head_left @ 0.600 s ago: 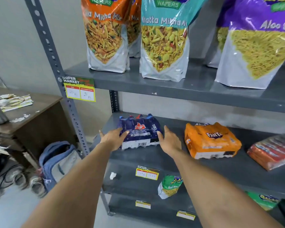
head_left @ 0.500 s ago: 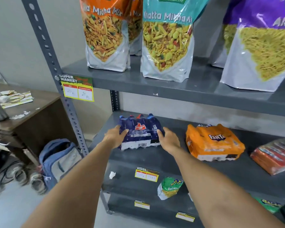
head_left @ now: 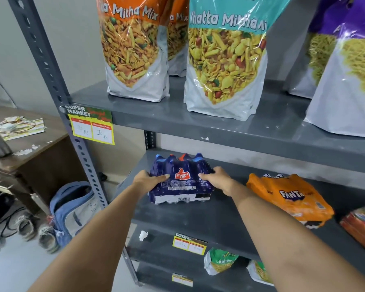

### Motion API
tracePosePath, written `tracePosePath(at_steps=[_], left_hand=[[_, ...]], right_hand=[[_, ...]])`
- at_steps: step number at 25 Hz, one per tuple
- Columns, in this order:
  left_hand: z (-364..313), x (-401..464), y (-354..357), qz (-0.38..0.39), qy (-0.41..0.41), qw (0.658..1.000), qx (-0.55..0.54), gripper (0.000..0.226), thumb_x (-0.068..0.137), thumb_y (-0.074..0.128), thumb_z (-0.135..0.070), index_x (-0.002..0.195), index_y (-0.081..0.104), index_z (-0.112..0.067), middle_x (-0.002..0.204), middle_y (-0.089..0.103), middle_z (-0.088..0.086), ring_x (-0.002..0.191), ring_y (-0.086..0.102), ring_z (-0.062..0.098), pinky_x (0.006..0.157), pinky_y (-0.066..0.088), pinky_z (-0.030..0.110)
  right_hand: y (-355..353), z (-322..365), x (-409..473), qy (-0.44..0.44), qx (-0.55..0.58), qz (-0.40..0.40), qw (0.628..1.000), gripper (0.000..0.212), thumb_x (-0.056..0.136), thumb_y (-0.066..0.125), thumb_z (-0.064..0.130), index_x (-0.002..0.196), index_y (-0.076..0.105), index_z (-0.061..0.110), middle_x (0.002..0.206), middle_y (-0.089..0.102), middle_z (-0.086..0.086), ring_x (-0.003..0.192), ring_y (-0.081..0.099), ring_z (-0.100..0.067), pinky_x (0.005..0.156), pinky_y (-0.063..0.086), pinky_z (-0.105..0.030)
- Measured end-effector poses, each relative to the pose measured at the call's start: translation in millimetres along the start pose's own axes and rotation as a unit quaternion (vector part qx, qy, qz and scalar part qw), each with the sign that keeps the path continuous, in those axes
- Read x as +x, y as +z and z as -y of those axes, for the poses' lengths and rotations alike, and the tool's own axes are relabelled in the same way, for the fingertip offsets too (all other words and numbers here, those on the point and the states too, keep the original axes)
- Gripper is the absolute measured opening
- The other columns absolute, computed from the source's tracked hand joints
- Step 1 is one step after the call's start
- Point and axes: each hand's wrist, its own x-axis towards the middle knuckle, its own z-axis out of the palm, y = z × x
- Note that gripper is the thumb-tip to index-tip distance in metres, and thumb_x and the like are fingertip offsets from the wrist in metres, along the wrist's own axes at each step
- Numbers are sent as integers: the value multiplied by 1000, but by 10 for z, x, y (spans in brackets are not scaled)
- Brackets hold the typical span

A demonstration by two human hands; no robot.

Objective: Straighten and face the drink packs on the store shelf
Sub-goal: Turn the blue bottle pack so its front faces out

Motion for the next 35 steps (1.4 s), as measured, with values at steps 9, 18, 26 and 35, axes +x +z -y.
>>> tracePosePath(at_steps=[9, 18, 26, 35], left_hand=[[84, -88, 28, -34, 133, 986, 92, 65, 59, 91, -31, 107, 50, -13, 109, 64, 5, 99, 61, 27, 86, 51, 37], [108, -38, -70, -21, 96, 992, 79, 51, 75, 82, -27, 100, 39, -11, 94, 64, 13, 70, 66, 27, 56, 55, 34], [-141, -302, 346, 65, 83, 959, -261, 46, 80, 58, -64, 97, 51, -22, 100, 67, 4, 85, 63, 17, 83, 53, 36], [-129, -366, 204, 114, 172, 953, -223, 35, 85, 67, -47, 116, 64, -32, 109, 74, -1, 94, 73, 14, 87, 58, 31]], right_hand=[[63, -232, -267, -87, -67, -107, 988, 79, 54, 96, 25, 118, 51, 10, 121, 66, -10, 110, 65, -30, 93, 53, -42], [-111, -184, -183, -25, -103, 41, 994, 109, 67, 74, -12, 151, 21, 31, 119, 63, -11, 111, 61, -30, 93, 55, -44], [49, -193, -203, 30, 72, -58, 995, 36, 88, 40, -14, 94, 67, 9, 89, 72, -8, 80, 65, -21, 55, 46, -22], [236, 18, -196, -45, 9, -105, 993, 22, 77, 51, -5, 79, 70, 6, 86, 76, -12, 85, 71, -27, 81, 58, -38]])
